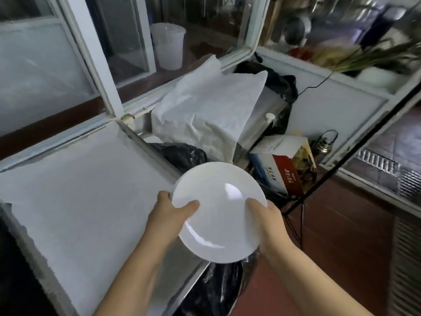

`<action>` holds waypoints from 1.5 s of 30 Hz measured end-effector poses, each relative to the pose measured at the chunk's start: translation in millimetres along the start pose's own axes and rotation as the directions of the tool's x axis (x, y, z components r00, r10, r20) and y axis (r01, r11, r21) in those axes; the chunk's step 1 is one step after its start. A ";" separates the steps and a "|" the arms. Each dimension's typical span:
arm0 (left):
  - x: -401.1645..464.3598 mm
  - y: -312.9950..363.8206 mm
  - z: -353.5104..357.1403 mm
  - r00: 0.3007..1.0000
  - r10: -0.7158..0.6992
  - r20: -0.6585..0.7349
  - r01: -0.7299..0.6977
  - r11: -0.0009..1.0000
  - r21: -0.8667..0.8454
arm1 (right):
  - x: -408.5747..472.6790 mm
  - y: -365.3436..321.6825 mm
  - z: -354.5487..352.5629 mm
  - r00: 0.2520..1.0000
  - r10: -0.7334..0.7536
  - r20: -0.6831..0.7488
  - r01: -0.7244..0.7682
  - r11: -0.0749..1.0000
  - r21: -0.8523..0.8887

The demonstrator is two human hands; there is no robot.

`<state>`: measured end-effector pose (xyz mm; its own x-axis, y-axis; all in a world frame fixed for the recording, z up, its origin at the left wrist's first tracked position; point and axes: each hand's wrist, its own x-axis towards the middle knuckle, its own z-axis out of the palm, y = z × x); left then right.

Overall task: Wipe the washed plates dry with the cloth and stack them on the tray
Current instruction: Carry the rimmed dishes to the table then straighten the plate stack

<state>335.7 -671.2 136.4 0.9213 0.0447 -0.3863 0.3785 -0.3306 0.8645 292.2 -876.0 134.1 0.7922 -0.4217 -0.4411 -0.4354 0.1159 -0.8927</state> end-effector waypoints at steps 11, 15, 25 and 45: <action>-199.6 28.3 233.4 0.843 0.146 0.518 -0.226 0.969 0.095 | -150.7 83.5 -298.5 0.911 0.077 -0.406 0.023 0.972 0.235; -284.7 28.0 329.8 0.714 0.138 0.686 -0.307 0.943 0.129 | -223.8 120.5 -404.9 0.817 0.126 -0.563 0.076 0.944 0.322; -479.7 26.0 516.3 0.399 0.075 0.914 -0.528 0.834 0.162 | -374.6 212.7 -587.1 0.451 0.359 -0.817 0.244 0.831 0.500; -868.9 -18.7 887.1 -0.243 -0.198 0.950 -0.798 0.597 -0.079 | -582.1 352.9 -925.3 -0.153 0.649 -0.745 0.521 0.694 0.498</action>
<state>-550.9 -1540.2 170.7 -0.3834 -0.8404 -0.3831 -0.5025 -0.1582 0.8500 -718.2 -1421.8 160.8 -0.7221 -0.5306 -0.4438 0.3234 0.3082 -0.8947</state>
